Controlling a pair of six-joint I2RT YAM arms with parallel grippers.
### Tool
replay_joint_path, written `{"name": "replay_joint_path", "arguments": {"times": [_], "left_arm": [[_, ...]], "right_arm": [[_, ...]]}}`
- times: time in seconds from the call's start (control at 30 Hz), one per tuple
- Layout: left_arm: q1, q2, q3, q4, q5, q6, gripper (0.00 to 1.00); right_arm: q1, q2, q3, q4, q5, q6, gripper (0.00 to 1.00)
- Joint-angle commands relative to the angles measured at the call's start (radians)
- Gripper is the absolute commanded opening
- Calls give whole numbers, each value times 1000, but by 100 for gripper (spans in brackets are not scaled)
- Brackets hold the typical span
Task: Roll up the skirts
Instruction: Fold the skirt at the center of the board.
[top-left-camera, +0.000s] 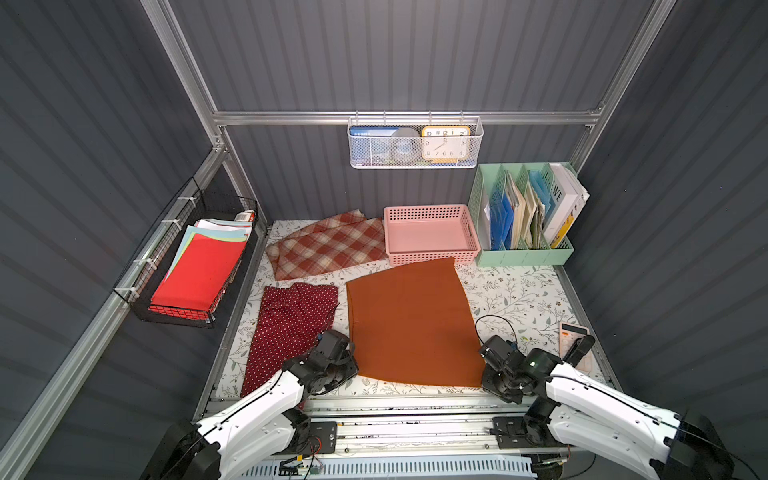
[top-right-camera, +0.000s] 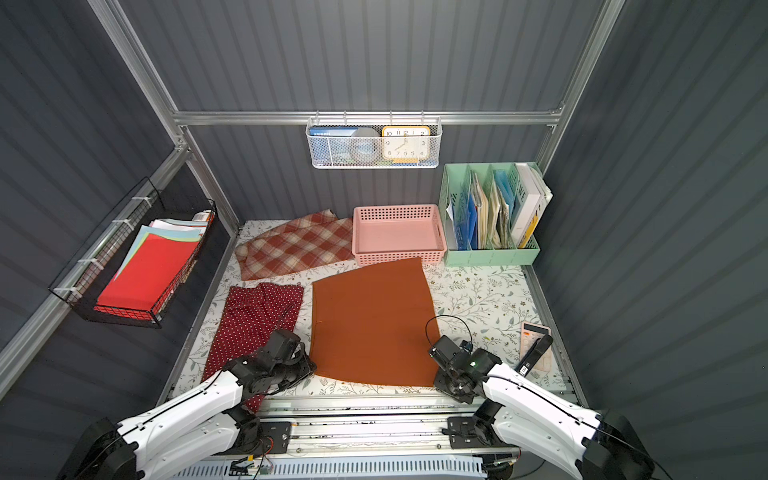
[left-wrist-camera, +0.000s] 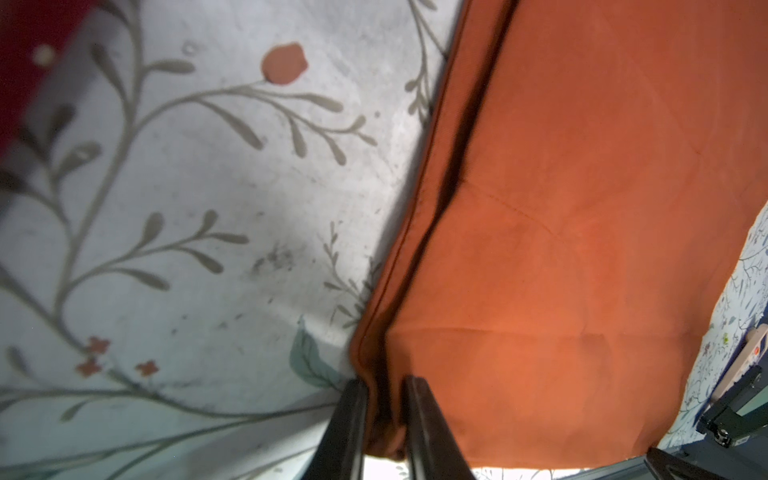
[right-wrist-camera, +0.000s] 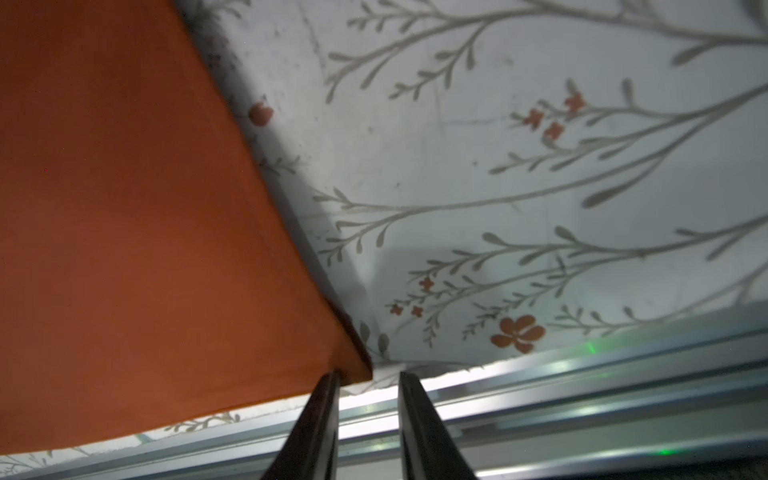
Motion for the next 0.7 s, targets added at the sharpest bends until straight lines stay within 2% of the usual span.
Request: {"name": "replay_joint_path", "arguments": {"times": [0.0, 0.3, 0.4, 0.5, 0.67], "left_arm": [[-6, -5, -20, -11, -17, -12, 12], [-11, -24, -16, -27, -28, -15, 8], [-12, -24, -14, -29, -33, -17, 7], [-13, -24, -8, -27, -33, -16, 0], [-14, -24, 18, -41, -45, -9, 0]], "right_arm": [[5, 24, -12, 40, 2, -3, 24], [7, 29, -16, 21, 17, -11, 0], [6, 3, -19, 2, 23, -8, 0], [8, -28, -18, -16, 29, -4, 0], [13, -76, 19, -63, 68, -11, 0]]}}
